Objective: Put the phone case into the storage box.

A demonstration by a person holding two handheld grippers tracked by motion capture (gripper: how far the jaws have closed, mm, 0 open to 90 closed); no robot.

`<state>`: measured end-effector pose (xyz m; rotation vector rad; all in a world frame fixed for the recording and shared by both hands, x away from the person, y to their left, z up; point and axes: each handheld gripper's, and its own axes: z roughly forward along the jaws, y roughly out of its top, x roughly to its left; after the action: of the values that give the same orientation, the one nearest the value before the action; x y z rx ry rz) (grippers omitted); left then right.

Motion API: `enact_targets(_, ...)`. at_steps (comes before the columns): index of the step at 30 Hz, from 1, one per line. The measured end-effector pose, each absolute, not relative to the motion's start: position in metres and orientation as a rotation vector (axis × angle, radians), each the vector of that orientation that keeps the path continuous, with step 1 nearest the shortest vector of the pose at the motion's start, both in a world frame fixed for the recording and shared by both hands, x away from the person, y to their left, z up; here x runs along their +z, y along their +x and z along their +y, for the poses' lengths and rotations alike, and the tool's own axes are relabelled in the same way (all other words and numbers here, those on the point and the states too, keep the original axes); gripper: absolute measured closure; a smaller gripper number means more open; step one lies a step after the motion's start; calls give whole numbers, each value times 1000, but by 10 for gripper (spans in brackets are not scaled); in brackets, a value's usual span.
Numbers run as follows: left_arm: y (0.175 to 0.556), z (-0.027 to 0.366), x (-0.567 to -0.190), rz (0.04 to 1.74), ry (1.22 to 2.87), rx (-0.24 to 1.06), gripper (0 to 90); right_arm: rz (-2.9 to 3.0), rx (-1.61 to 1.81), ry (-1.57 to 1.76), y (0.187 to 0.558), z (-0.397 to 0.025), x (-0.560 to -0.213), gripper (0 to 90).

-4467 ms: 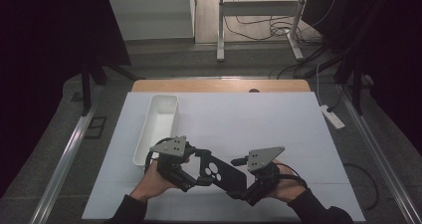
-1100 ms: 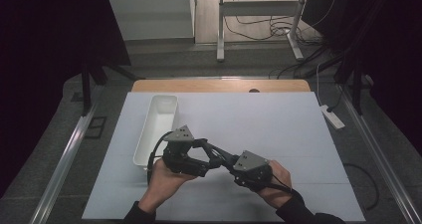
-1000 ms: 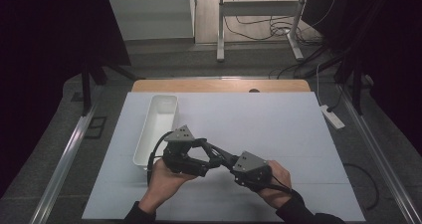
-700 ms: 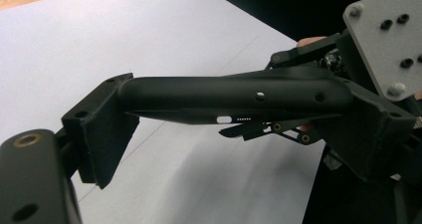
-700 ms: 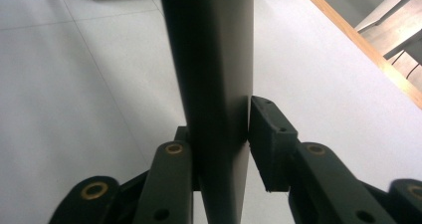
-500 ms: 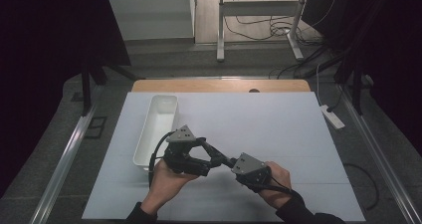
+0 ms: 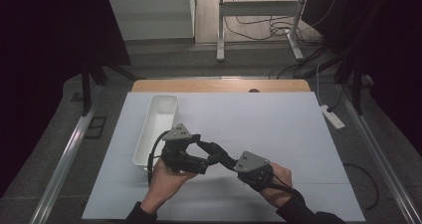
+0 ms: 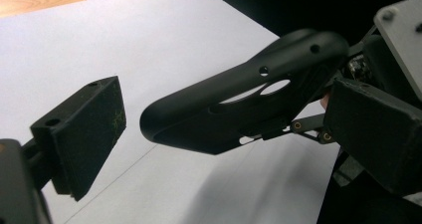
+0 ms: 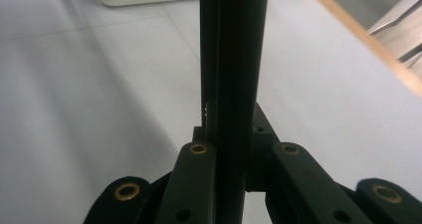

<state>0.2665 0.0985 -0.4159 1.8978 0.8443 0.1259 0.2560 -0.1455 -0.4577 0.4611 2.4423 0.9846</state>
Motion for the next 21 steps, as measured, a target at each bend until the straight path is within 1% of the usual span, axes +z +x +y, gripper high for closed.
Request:
enact_targets(11, 265, 106, -418, 789, 1966, 233, 0, 2579, 1095, 527, 264, -156, -455, 848)
enact_targets(21, 266, 115, -422, 729, 1955, 240, 0, 2664, 1277, 593, 271, -169, -453, 849)
